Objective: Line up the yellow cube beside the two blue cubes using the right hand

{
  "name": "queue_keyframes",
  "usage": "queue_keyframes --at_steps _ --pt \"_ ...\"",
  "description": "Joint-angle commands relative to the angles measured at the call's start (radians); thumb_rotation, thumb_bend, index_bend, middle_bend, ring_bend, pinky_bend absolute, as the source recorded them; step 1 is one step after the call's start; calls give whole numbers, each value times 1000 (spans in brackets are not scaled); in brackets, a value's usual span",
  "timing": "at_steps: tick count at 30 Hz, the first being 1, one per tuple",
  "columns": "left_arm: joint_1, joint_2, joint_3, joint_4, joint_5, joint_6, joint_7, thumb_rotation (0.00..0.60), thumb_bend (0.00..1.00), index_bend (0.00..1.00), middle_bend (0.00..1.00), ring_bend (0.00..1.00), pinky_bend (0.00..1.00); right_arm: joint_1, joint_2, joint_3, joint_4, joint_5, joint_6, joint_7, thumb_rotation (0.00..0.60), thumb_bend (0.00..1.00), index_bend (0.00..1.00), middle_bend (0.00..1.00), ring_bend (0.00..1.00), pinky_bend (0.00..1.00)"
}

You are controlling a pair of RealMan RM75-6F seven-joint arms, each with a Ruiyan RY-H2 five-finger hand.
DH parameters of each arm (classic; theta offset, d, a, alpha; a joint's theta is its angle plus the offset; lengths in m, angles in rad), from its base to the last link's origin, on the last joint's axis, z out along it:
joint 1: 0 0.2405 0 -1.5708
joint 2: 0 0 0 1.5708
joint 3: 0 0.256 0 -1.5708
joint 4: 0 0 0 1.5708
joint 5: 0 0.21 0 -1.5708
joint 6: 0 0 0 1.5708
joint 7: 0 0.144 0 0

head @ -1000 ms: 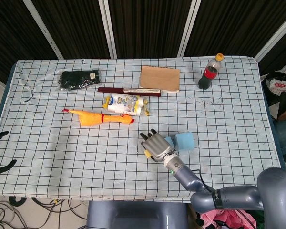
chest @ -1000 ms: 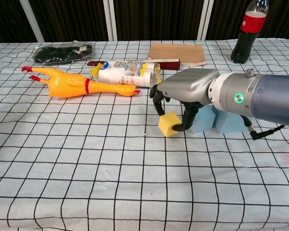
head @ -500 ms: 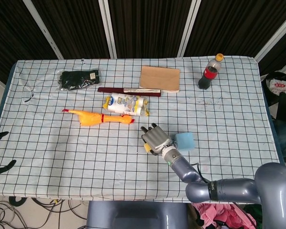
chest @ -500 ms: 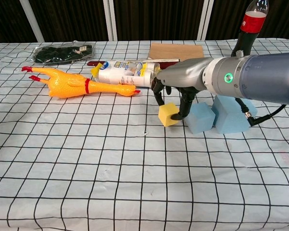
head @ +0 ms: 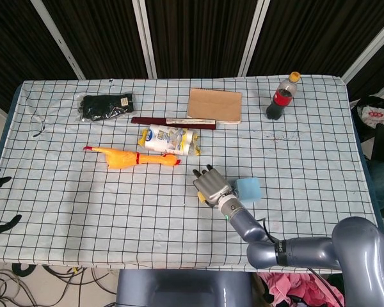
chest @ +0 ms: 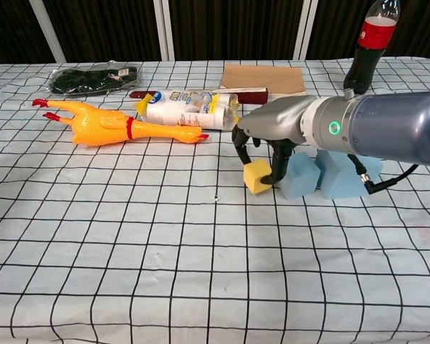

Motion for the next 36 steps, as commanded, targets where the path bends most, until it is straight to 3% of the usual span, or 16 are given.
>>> queue_keyframes --at_steps 1,36 --pt "0 0 0 0 -1 -1 2 600 43 205 103 0 0 3 -5 -8 12 -4 1 -3 600 320 541 104 229 131" --pt "2 -2 -1 -1 -1 5 8 600 43 205 103 0 0 8 13 -42 74 30 -17 21 600 320 569 105 229 131"
